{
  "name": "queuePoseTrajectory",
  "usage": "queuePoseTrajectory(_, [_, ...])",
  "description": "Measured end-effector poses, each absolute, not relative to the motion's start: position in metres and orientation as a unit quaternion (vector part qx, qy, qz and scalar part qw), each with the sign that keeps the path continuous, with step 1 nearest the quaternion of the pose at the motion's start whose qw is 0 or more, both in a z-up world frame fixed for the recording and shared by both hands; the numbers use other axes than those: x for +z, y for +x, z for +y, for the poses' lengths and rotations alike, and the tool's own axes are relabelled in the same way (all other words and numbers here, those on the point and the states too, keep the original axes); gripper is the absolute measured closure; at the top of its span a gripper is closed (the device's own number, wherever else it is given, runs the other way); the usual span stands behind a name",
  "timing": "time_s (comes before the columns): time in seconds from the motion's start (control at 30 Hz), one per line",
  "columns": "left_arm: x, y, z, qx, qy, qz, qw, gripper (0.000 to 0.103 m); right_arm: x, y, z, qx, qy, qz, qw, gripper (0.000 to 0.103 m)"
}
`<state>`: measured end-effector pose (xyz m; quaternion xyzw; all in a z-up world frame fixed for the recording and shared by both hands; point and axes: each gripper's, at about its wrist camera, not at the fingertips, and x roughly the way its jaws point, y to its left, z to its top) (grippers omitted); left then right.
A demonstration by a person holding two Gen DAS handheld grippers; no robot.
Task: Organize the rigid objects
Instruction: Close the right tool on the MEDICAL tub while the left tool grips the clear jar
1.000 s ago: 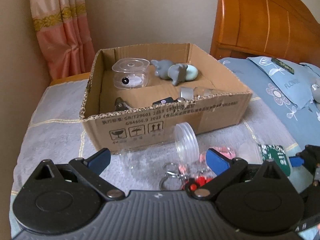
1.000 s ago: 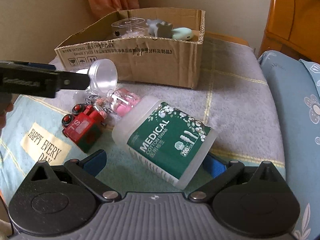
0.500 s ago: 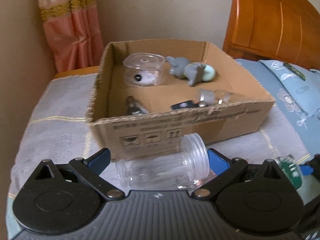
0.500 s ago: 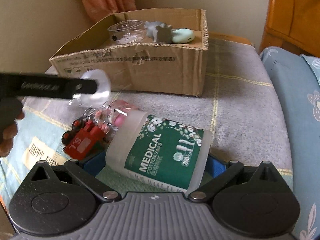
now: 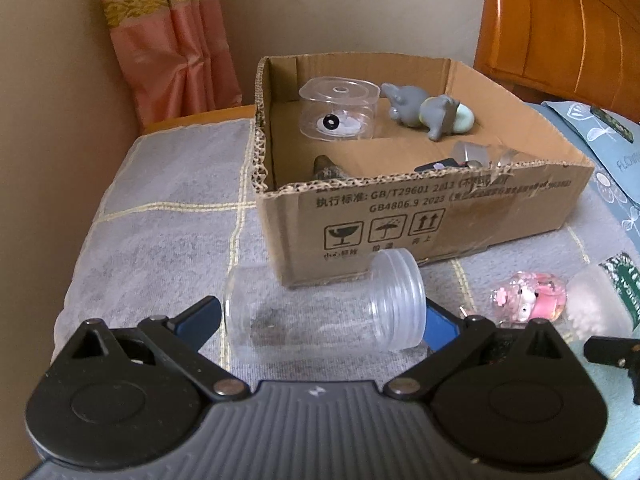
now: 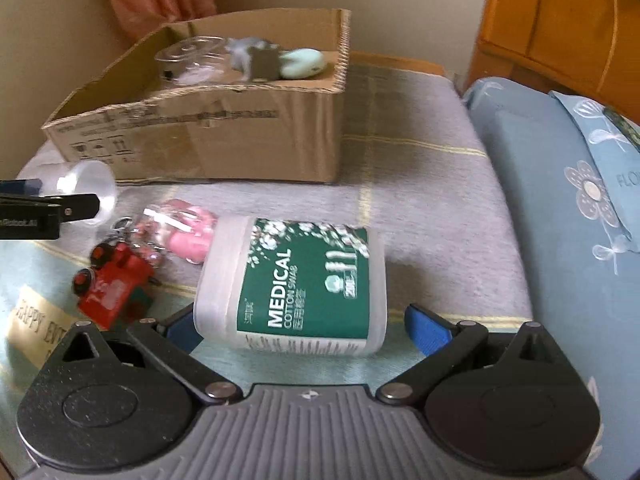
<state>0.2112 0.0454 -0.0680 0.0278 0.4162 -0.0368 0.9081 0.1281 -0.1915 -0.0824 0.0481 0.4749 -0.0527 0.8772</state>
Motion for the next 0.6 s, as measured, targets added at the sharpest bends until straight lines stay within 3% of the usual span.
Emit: queuePoseTrajectory(0.6, [-0.071, 0.223, 0.048, -0.046, 0.014, 0.433, 0.9, 0.005, -0.081, 0.144, -0.187, -0.065, 0.041, 0.47, 0.879, 0.0])
